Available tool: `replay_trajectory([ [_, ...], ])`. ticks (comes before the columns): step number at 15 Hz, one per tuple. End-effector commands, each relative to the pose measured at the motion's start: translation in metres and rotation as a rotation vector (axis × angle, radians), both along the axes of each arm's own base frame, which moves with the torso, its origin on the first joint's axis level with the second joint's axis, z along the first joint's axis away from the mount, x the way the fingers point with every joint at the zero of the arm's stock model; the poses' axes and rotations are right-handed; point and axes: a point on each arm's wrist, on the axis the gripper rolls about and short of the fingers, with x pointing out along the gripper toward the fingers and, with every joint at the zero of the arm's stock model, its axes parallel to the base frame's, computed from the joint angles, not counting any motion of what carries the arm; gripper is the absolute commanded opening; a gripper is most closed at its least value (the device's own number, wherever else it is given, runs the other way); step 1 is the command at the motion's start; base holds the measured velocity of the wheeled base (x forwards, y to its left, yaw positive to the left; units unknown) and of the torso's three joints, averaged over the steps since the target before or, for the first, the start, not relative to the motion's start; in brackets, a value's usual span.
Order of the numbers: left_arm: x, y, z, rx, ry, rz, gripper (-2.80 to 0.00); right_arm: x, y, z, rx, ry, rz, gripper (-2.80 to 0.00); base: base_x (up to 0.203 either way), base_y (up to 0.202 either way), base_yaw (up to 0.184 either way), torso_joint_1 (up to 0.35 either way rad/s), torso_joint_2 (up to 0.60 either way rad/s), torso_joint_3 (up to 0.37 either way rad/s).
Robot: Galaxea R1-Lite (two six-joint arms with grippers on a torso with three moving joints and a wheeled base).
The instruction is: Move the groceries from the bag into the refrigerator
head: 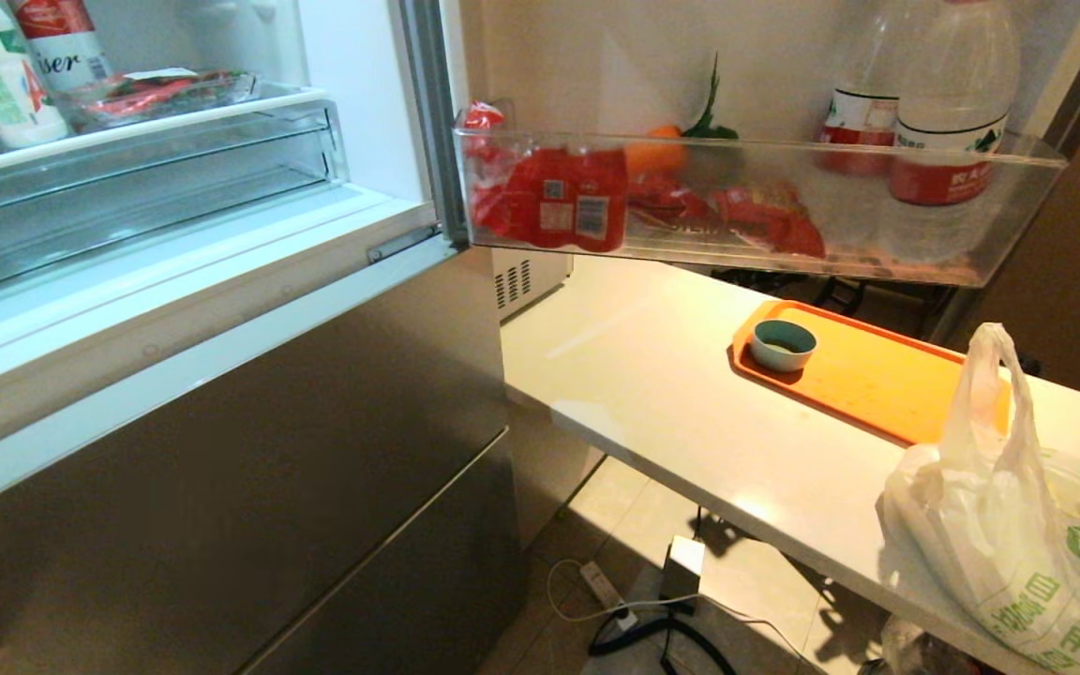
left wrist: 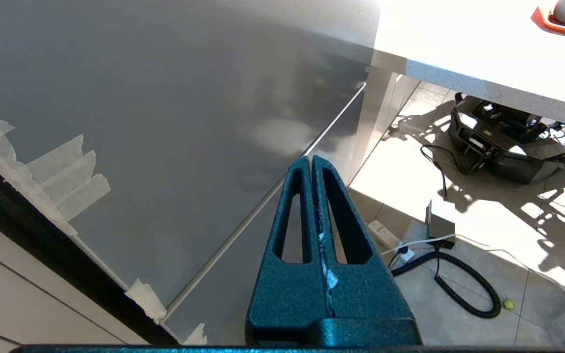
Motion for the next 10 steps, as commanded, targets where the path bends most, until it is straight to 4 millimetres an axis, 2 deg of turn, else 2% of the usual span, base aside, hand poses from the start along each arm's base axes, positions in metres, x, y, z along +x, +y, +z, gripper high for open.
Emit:
replay_trajectory([
  [1, 0.0000, 0.0000, 0.0000, 0.000, 0.000, 0.000, -2.80, -0.0098, -0.0001, 0.0011, 0.015, 0.007, -0.024, -2.80, 0.000, 0.000, 0.000, 0.000, 0.00, 0.000],
  [7, 0.0000, 0.0000, 0.0000, 0.000, 0.000, 0.000, -2.80, -0.0189, 0.0072, -0.0046, 0.080, -0.011, 0.013, -2.80, 0.000, 0.000, 0.000, 0.000, 0.00, 0.000],
  [10, 0.0000, 0.0000, 0.0000, 0.000, 0.000, 0.000, -2.80, -0.0167, -0.0018, -0.0067, 0.069, -0.008, -0.004, -2.80, 0.000, 0.000, 0.000, 0.000, 0.00, 0.000],
])
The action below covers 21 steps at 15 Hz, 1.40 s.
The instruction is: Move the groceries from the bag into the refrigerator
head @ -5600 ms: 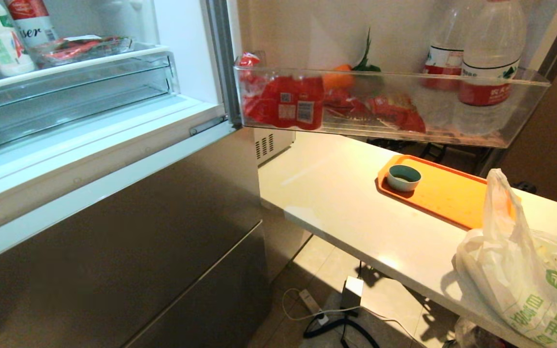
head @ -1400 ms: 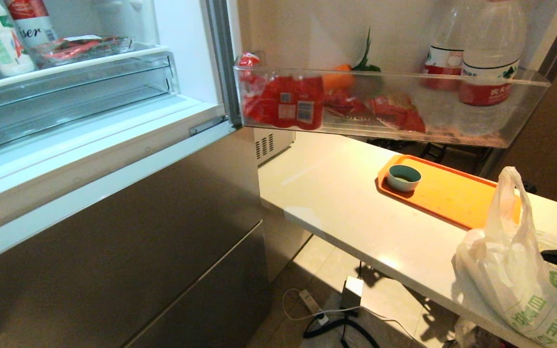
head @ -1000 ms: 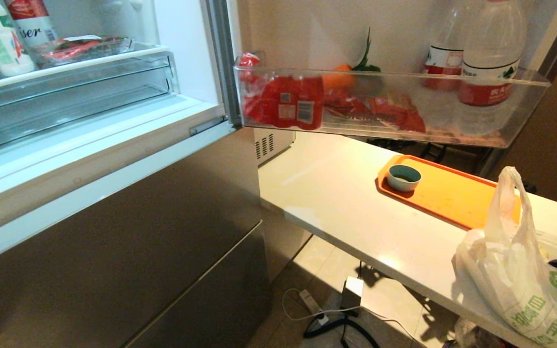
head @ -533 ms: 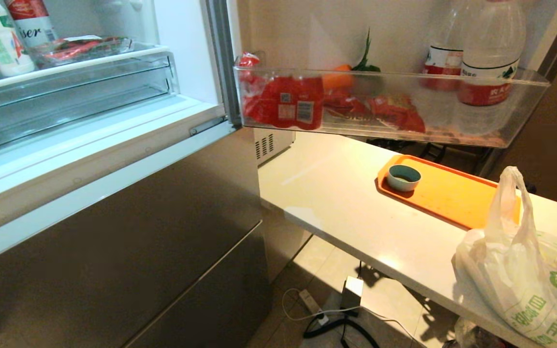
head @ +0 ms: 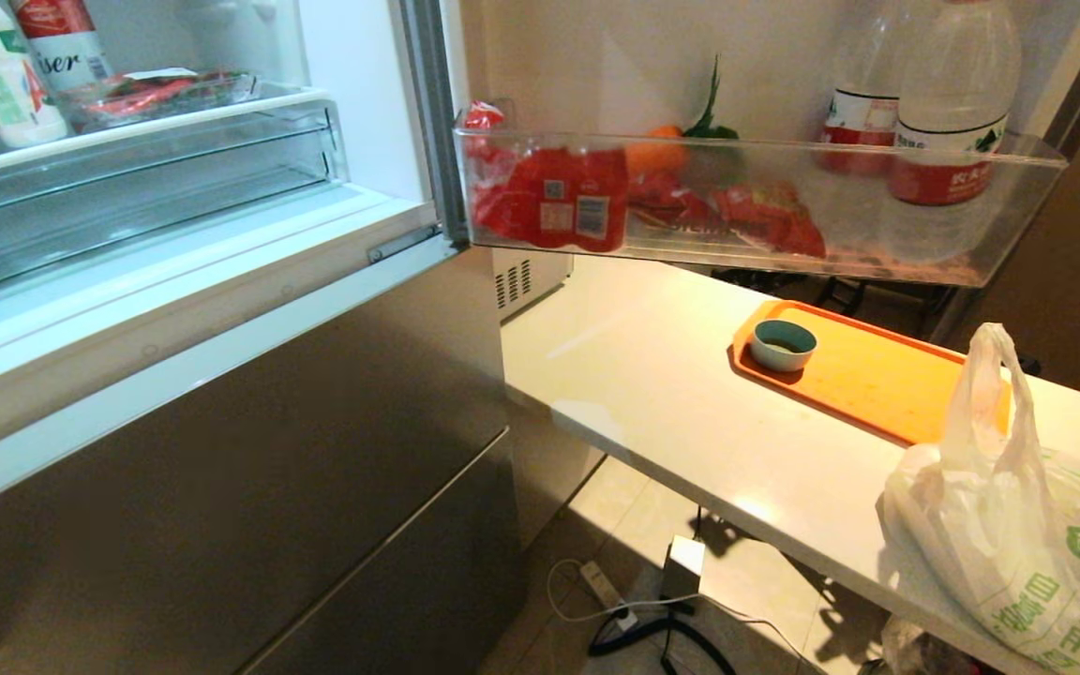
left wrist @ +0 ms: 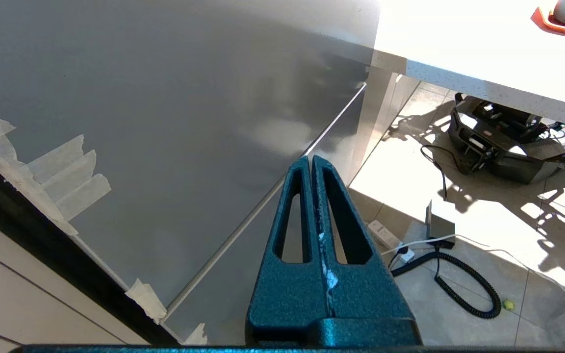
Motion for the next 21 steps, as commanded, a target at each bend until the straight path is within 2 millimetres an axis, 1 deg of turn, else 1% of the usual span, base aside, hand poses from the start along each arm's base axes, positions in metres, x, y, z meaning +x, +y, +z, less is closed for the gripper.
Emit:
replay_trajectory([
  [1, 0.000, 0.000, 0.000, 0.000, 0.000, 0.000, -2.80, 0.001, -0.009, -0.003, 0.000, 0.004, -0.021, -2.80, 0.000, 0.000, 0.000, 0.000, 0.00, 0.000],
  [3, 0.000, 0.000, 0.000, 0.000, 0.000, 0.000, -2.80, 0.004, -0.018, -0.009, 0.000, 0.014, -0.036, -2.80, 0.000, 0.000, 0.000, 0.000, 0.00, 0.000],
  [5, 0.000, 0.000, 0.000, 0.000, 0.000, 0.000, -2.80, 0.006, -0.022, -0.013, 0.013, 0.022, -0.030, -2.80, 0.000, 0.000, 0.000, 0.000, 0.00, 0.000],
  [7, 0.000, 0.000, 0.000, 0.000, 0.001, 0.000, -2.80, 0.006, -0.020, -0.013, 0.021, 0.013, 0.001, -2.80, 0.000, 0.000, 0.000, 0.000, 0.00, 0.000],
  [9, 0.000, 0.000, 0.000, 0.000, 0.001, 0.000, -2.80, 0.004, -0.016, -0.005, 0.034, -0.021, 0.036, -2.80, 0.000, 0.000, 0.000, 0.000, 0.00, 0.000],
  [11, 0.000, 0.000, 0.000, 0.000, 0.000, 0.000, -2.80, 0.007, -0.011, -0.003, 0.045, -0.017, 0.054, -2.80, 0.000, 0.000, 0.000, 0.000, 0.00, 0.000],
  [13, 0.000, 0.000, 0.000, 0.000, 0.000, 0.000, -2.80, 0.009, -0.011, -0.008, 0.058, -0.006, 0.059, -2.80, 0.000, 0.000, 0.000, 0.000, 0.00, 0.000],
  [17, 0.000, 0.000, 0.000, 0.000, 0.001, 0.000, -2.80, 0.020, -0.021, -0.022, 0.083, 0.011, 0.066, -2.80, 0.000, 0.000, 0.000, 0.000, 0.00, 0.000],
  [19, 0.000, 0.000, 0.000, 0.000, 0.001, 0.000, -2.80, 0.025, -0.026, -0.025, 0.104, 0.027, 0.067, -2.80, 0.000, 0.000, 0.000, 0.000, 0.00, 0.000],
  [21, 0.000, 0.000, 0.000, 0.000, 0.001, 0.000, -2.80, 0.024, -0.029, -0.023, 0.095, 0.027, 0.059, -2.80, 0.000, 0.000, 0.000, 0.000, 0.00, 0.000],
])
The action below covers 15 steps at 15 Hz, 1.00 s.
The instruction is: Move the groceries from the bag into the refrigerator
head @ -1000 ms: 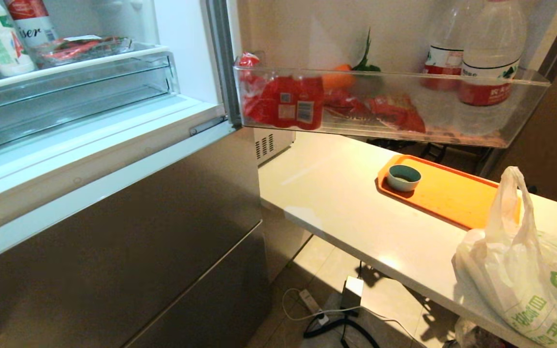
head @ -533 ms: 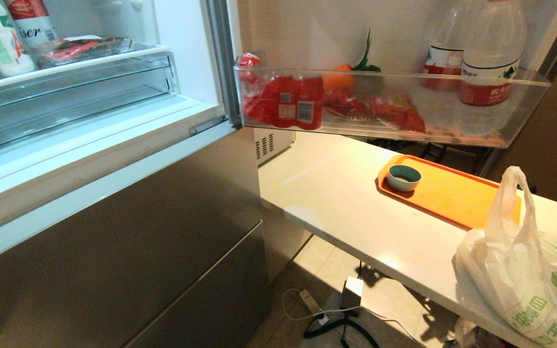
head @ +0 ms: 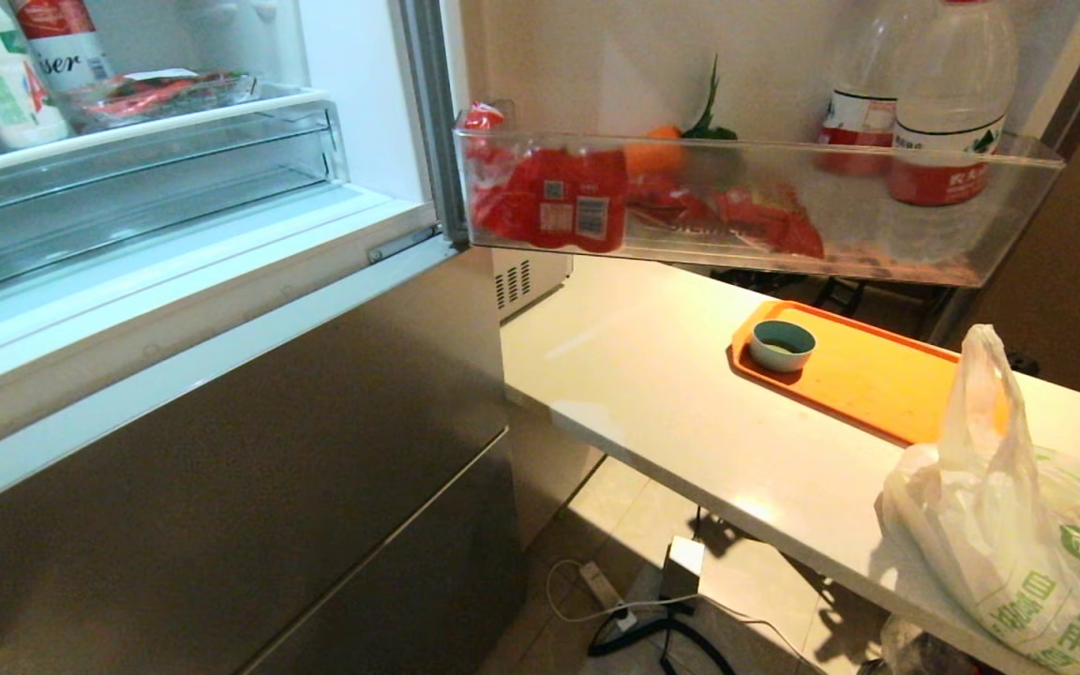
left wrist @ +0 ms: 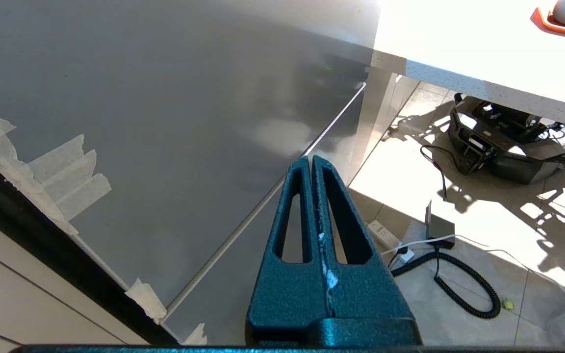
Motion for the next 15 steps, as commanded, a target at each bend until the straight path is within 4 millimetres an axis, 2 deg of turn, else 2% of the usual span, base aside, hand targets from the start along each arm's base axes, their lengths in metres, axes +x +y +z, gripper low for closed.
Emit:
replay_trajectory([
  [1, 0.000, 0.000, 0.000, 0.000, 0.000, -0.001, -2.80, -0.002, -0.005, -0.002, 0.004, 0.004, -0.016, -2.80, 0.000, 0.000, 0.000, 0.000, 0.00, 0.000],
  [7, 0.000, 0.000, 0.000, 0.000, 0.000, 0.000, -2.80, -0.026, -0.016, 0.011, -0.013, -0.002, -0.097, -2.80, 0.000, 0.000, 0.000, 0.000, 0.00, 0.000],
  [10, 0.000, 0.000, 0.000, 0.000, 0.001, 0.000, -2.80, -0.032, -0.015, 0.017, -0.021, -0.008, -0.109, -2.80, 0.000, 0.000, 0.000, 0.000, 0.00, 0.000],
  [15, 0.000, 0.000, 0.000, 0.000, 0.000, 0.000, -2.80, -0.033, -0.017, 0.011, -0.016, 0.012, -0.118, -2.80, 0.000, 0.000, 0.000, 0.000, 0.00, 0.000],
])
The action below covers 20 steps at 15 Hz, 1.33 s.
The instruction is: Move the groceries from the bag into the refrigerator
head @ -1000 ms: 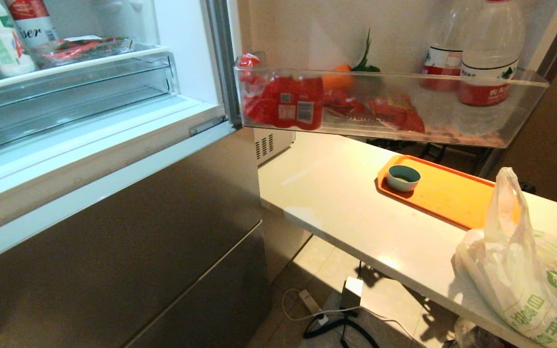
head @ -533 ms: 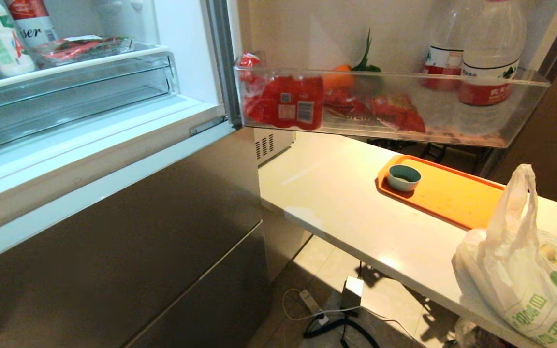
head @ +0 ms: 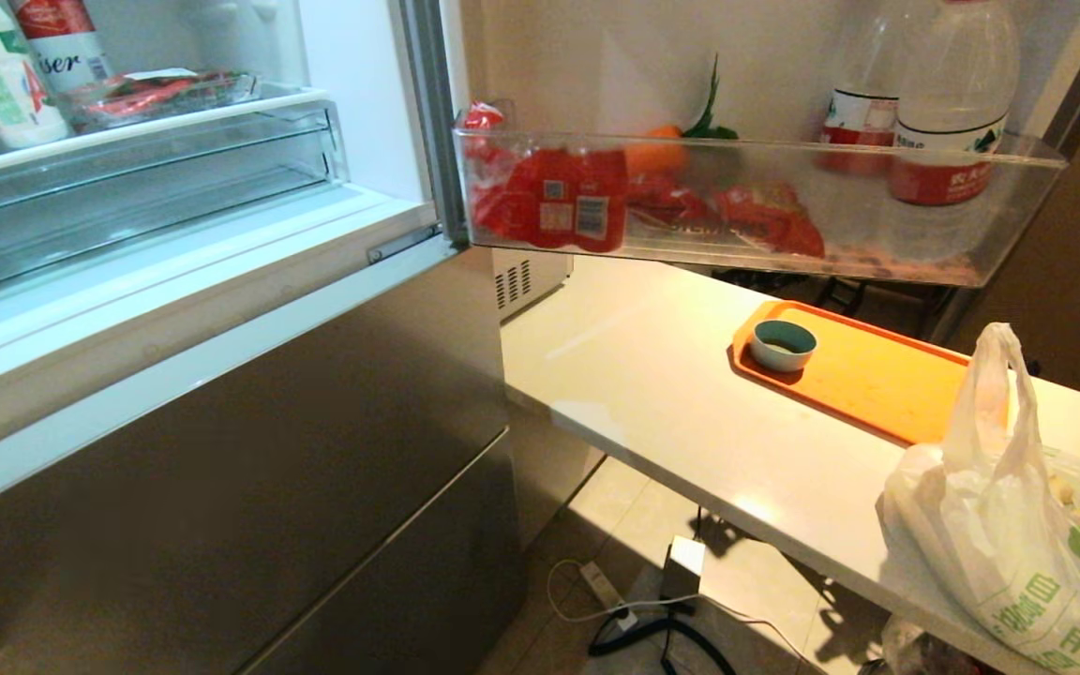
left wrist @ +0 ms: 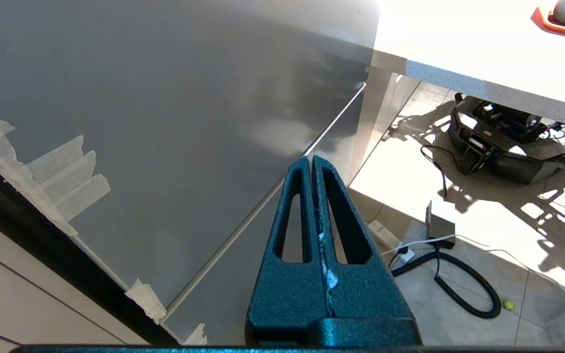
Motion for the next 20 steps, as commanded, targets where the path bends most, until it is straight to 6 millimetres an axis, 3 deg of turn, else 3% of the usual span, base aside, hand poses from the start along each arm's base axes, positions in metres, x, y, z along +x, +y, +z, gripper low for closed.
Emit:
replay_trajectory([
  [1, 0.000, 0.000, 0.000, 0.000, 0.000, 0.000, -2.80, 0.000, 0.001, -0.001, -0.003, -0.002, 0.013, -2.80, 0.000, 0.000, 0.000, 0.000, 0.00, 0.000],
  [15, 0.000, 0.000, 0.000, 0.000, 0.000, 0.000, -2.80, -0.004, 0.006, -0.016, 0.036, 0.086, 0.106, -2.80, 0.000, 0.000, 0.000, 0.000, 0.00, 0.000],
  [20, 0.000, 0.000, 0.000, 0.000, 0.000, 0.000, -2.80, -0.011, -0.018, -0.012, -0.014, 0.101, 0.030, -2.80, 0.000, 0.000, 0.000, 0.000, 0.00, 0.000],
])
